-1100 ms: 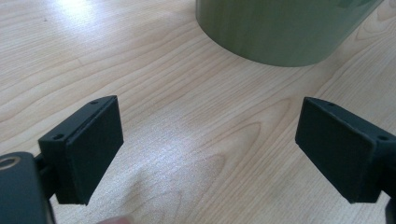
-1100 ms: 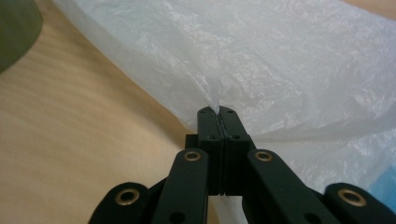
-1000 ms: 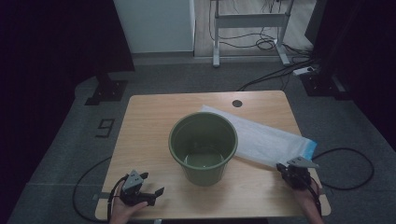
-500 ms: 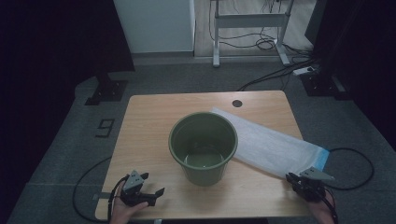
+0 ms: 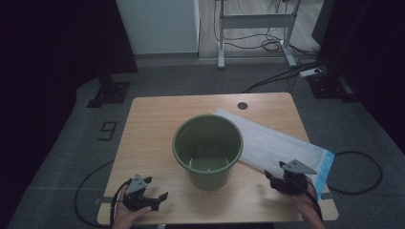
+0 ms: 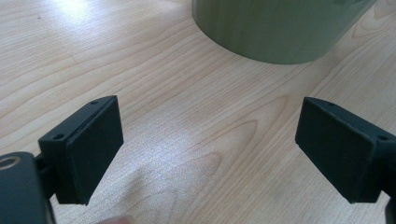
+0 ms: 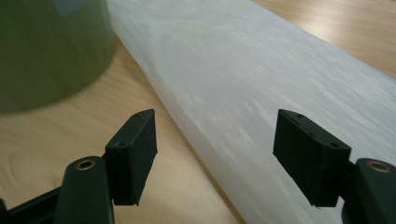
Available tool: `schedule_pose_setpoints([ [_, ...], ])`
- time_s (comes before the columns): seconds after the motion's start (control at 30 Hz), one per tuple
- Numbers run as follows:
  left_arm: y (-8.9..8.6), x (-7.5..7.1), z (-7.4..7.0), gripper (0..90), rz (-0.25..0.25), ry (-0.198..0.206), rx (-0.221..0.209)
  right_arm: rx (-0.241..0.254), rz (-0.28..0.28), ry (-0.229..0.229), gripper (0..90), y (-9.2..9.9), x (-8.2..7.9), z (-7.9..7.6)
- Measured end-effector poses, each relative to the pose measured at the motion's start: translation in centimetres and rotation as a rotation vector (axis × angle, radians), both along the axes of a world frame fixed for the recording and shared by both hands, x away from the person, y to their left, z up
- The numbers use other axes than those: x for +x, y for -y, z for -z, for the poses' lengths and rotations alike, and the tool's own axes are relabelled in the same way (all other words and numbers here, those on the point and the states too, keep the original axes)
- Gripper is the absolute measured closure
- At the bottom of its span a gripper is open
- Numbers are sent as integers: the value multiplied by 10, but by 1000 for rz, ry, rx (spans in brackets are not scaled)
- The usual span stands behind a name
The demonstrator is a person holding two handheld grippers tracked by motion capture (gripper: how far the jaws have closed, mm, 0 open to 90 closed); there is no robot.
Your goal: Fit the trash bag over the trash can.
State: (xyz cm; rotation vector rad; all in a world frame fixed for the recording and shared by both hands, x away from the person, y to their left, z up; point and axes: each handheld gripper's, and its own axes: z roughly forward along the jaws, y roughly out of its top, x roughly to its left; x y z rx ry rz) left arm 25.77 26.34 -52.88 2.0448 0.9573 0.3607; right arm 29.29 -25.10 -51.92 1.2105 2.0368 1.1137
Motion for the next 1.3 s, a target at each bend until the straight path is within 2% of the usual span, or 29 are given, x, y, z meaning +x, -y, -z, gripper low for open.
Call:
schedule_pose_setpoints([
  [0.17,-3,0,-1,73,-4,1,-5,33,-33,-37,263,-28,32,6],
  [0.3,-4,0,-1,73,-4,3,-10,34,-45,-64,254,-47,52,14],
  [0.37,-4,0,-1,73,-4,3,-10,28,-48,-71,250,-51,55,15],
  [0.4,-4,1,-1,73,-4,3,-11,16,-55,-79,246,-60,61,18],
  [0.67,-5,0,-1,73,-6,6,-14,2,-67,-90,254,-78,75,25],
  [1.03,-7,1,-1,73,-13,5,-15,-32,-39,-121,338,-84,81,34],
  [1.17,-7,0,-1,73,-13,5,-14,-37,-26,-127,407,-84,83,34],
  [1.2,-7,0,-1,73,-15,6,-16,-39,-22,-131,465,-83,83,34],
  [1.23,-7,0,-1,73,-15,6,-16,-39,-22,-131,465,-83,83,34],
  [1.3,-8,0,-2,72,-21,8,-13,-38,-20,-128,532,-82,83,34],
])
